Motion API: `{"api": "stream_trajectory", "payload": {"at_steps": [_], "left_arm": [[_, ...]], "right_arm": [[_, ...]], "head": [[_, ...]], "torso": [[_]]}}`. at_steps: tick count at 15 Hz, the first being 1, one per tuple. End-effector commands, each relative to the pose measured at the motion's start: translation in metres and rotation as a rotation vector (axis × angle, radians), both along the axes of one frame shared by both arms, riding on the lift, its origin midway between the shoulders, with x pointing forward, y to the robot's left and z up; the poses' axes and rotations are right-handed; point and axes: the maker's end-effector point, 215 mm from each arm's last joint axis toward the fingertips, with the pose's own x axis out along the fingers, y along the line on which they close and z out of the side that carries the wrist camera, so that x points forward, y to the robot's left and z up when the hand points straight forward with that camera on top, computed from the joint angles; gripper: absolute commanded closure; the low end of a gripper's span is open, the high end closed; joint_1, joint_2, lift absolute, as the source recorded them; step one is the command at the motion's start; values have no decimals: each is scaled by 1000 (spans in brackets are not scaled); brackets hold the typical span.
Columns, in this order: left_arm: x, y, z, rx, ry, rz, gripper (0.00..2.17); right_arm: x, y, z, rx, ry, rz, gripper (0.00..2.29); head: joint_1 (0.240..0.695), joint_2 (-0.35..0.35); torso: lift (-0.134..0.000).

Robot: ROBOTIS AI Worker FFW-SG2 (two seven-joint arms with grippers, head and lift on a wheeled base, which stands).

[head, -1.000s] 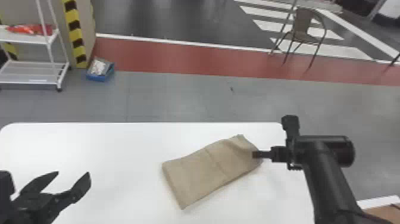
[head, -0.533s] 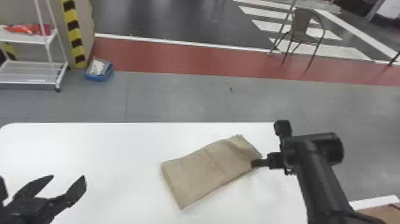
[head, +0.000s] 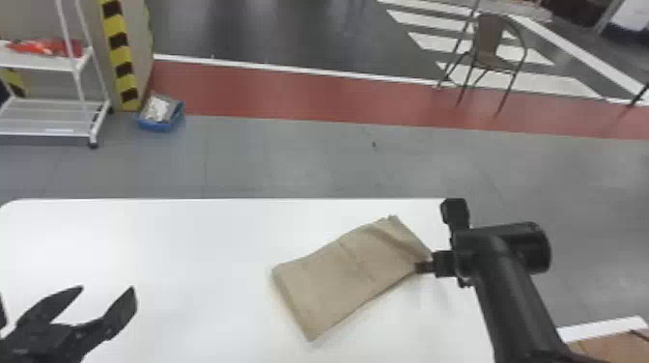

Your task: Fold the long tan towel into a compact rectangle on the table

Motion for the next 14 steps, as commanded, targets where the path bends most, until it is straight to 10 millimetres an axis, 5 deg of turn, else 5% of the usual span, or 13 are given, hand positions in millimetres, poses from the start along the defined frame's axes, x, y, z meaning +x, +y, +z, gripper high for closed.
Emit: {"api": "stream_trajectory", "payload": {"at_steps": [1, 2, 4, 9, 12, 14], "left_arm": [[0, -2, 0, -1, 0, -3, 147], [0, -1, -1, -1, 1, -1, 147], [0, 0, -1, 0, 1, 0, 147], [0, 4, -2, 2, 3, 8, 147], [2, 3, -1, 1, 1, 6, 147], [3, 2, -2, 0, 3, 5, 147]], "right_arm": [[1, 1, -2, -13, -13, 6, 1777], [3, 3, -3, -11, -21, 12, 1777], [5, 9, -3, -4, -26, 10, 2246], [0, 30, 10, 66, -63, -1, 2202], [-2, 37, 12, 126, -85, -18, 728], [7, 32, 21, 124, -113, -21, 353]], "head": [[695, -272], [695, -273], [695, -272], [695, -251], [695, -236], [695, -229]], "torso": [[0], [0], [0], [0], [0], [0]]}}
